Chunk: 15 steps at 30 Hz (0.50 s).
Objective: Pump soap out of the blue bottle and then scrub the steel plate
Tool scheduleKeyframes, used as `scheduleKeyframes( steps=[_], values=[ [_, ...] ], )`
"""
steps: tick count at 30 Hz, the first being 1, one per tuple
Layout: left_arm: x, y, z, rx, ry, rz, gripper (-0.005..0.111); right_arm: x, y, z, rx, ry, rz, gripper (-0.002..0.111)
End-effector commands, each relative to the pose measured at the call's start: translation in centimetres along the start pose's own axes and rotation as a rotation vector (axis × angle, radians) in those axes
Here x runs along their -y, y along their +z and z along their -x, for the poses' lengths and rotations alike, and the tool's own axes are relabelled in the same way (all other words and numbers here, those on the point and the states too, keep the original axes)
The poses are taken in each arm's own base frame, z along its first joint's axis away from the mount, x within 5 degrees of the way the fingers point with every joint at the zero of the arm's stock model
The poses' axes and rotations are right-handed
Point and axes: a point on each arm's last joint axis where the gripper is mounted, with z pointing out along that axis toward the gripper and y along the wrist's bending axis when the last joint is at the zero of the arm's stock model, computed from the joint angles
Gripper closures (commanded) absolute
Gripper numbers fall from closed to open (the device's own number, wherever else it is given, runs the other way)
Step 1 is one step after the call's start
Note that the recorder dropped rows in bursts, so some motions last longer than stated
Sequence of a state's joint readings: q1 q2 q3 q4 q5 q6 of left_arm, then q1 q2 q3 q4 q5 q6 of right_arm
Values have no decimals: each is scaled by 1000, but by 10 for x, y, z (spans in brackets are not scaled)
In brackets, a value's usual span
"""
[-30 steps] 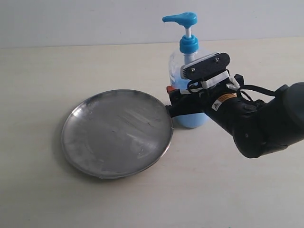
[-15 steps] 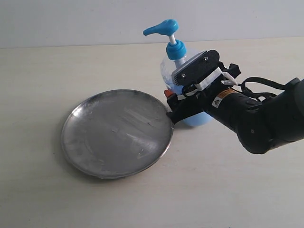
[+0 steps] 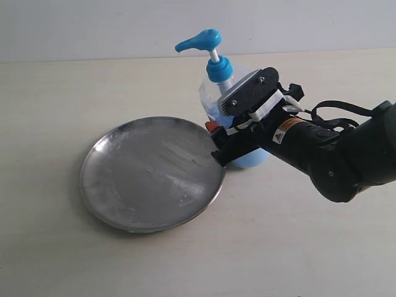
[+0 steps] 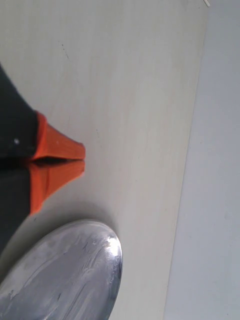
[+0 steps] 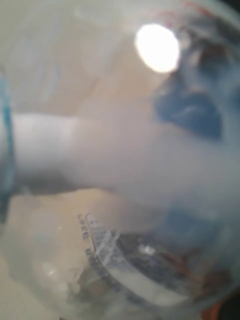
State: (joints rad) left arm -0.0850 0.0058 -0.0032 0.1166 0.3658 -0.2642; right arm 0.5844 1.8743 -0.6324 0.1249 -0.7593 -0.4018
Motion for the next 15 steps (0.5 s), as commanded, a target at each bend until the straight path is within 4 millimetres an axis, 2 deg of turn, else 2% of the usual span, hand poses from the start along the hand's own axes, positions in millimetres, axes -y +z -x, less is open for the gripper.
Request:
scheduleKeyframes(
  steps=[1,15],
  values=[
    [0,0,-1,5,4,2,107,0,-1,2,3,-1,9,108],
    [0,0,-1,5,4,2,107,-2,-1,-1,-30,-16,37,108]
  ],
)
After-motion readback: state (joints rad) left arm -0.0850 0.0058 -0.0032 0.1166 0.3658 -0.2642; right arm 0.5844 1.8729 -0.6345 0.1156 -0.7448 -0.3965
